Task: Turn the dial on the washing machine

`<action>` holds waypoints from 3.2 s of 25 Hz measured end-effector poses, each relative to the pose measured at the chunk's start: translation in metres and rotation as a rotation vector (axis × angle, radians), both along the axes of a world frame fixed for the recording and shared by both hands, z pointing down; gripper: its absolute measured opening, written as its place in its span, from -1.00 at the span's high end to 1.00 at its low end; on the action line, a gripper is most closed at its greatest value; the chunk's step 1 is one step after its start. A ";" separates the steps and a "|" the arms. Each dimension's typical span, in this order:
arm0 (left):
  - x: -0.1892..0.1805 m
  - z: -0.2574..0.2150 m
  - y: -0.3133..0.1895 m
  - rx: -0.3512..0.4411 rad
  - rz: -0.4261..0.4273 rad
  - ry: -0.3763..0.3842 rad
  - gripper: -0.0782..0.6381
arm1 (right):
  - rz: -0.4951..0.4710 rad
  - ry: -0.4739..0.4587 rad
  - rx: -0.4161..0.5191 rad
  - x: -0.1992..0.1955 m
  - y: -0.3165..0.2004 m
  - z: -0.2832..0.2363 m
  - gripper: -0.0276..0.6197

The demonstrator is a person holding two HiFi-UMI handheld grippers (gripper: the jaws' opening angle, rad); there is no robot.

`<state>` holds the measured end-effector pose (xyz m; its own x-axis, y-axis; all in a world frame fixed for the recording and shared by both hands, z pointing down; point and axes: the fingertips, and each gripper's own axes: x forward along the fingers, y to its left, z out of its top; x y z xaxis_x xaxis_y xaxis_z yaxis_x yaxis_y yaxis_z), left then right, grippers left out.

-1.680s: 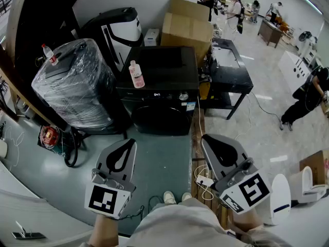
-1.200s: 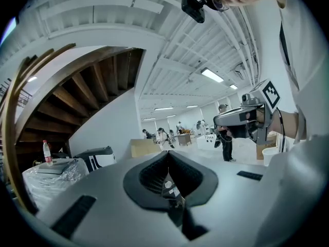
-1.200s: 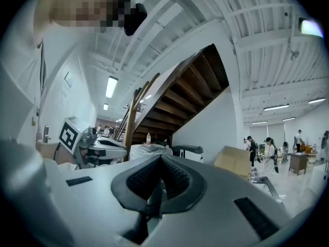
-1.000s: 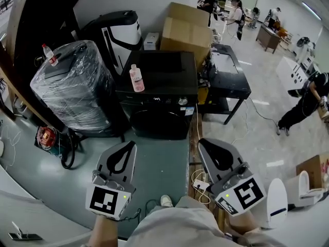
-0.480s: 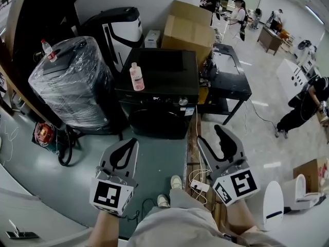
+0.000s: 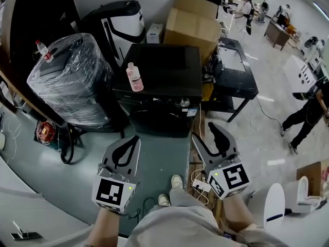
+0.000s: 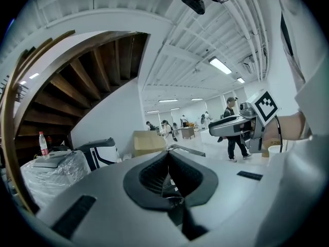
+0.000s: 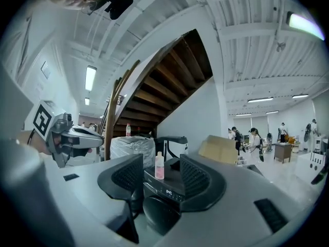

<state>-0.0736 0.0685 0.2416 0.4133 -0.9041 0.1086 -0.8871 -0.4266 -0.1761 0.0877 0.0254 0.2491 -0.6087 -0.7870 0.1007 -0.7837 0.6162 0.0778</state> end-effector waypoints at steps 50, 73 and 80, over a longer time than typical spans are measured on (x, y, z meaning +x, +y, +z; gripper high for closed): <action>-0.034 0.158 -0.249 -0.209 0.035 -0.002 0.73 | 0.183 0.135 -0.290 -0.004 -0.281 0.234 0.04; -0.053 0.275 -0.295 -0.245 0.095 -0.025 0.73 | 0.298 0.214 -0.359 -0.008 -0.320 0.370 0.04; -0.052 0.299 -0.297 -0.256 0.102 -0.026 0.73 | 0.329 0.387 -0.273 -0.006 -0.327 0.383 0.04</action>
<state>-0.1251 -0.2281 0.5401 0.4953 -0.7994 0.3401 -0.8336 -0.5475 -0.0728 0.0818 -0.3020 0.6320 -0.2149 -0.8429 0.4933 -0.8835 0.3830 0.2696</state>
